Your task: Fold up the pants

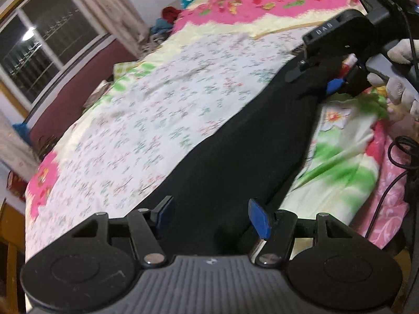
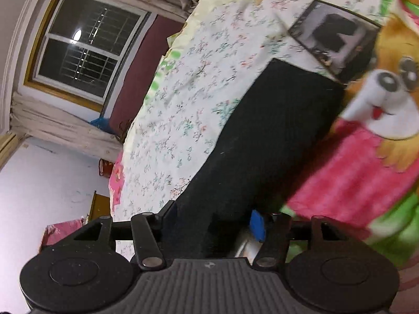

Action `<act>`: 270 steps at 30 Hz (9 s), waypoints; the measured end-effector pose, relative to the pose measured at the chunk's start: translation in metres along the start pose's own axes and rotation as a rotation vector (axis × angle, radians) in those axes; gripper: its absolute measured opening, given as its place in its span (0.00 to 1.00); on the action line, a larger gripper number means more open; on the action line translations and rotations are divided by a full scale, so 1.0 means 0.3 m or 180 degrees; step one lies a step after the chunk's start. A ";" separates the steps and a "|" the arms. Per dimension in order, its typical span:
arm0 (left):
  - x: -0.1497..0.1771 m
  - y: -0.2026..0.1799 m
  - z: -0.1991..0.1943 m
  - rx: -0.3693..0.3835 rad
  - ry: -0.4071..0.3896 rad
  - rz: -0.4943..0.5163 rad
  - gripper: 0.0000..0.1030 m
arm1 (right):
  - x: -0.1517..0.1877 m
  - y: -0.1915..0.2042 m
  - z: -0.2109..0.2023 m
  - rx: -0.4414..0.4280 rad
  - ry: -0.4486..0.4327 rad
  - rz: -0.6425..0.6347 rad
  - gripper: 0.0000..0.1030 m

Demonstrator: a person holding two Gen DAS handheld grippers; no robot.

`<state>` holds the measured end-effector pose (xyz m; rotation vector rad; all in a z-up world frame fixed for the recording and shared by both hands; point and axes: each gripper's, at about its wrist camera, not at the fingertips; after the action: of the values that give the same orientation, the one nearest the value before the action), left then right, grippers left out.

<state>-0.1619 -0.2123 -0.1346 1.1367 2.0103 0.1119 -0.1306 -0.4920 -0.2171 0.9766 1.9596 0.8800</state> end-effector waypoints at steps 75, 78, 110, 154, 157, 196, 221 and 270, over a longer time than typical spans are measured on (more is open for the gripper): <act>-0.208 -0.133 0.214 0.0720 0.0217 0.0224 0.73 | -0.356 0.002 0.048 -0.0043 0.1081 -0.1854 0.27; -0.199 -0.132 0.217 0.0738 0.0222 0.0173 0.73 | -0.349 0.002 0.048 -0.0073 0.1119 -0.1779 0.06; -0.042 0.054 0.046 0.0439 -0.0124 -0.0318 0.73 | 0.029 0.546 0.100 -0.0226 0.0607 -0.2603 0.05; 0.646 0.555 -0.148 -0.0497 0.0292 -0.1907 0.76 | 0.679 0.891 0.419 -0.0606 0.1000 -0.3386 0.57; 0.643 0.548 -0.165 -0.0580 0.0290 -0.1879 0.76 | 0.688 0.865 0.535 -0.0311 0.1006 -0.3277 0.55; 0.645 0.550 -0.184 -0.0635 0.0103 -0.1818 0.76 | 0.815 0.767 0.636 -0.0137 0.2153 -0.3144 0.00; 1.214 0.971 -0.168 -0.1101 0.0309 -0.3981 0.81 | 0.975 0.957 0.703 -0.0200 0.2233 -0.3593 0.52; 0.141 0.437 0.194 0.1679 -0.0542 -0.2647 0.34 | 0.366 0.475 0.205 0.0420 0.0826 -0.2321 0.54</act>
<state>-0.0445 -0.1198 -0.1423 0.4810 2.2474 -0.9445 -0.0778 -0.3172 -0.1644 0.1596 2.3686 0.4713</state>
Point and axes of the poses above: each gripper's, at about its wrist camera, not at the fingertips, and z roughly the way its jaws point, y to its left, x to its underside, and after that the axes turned 1 degree about -x, right-handed
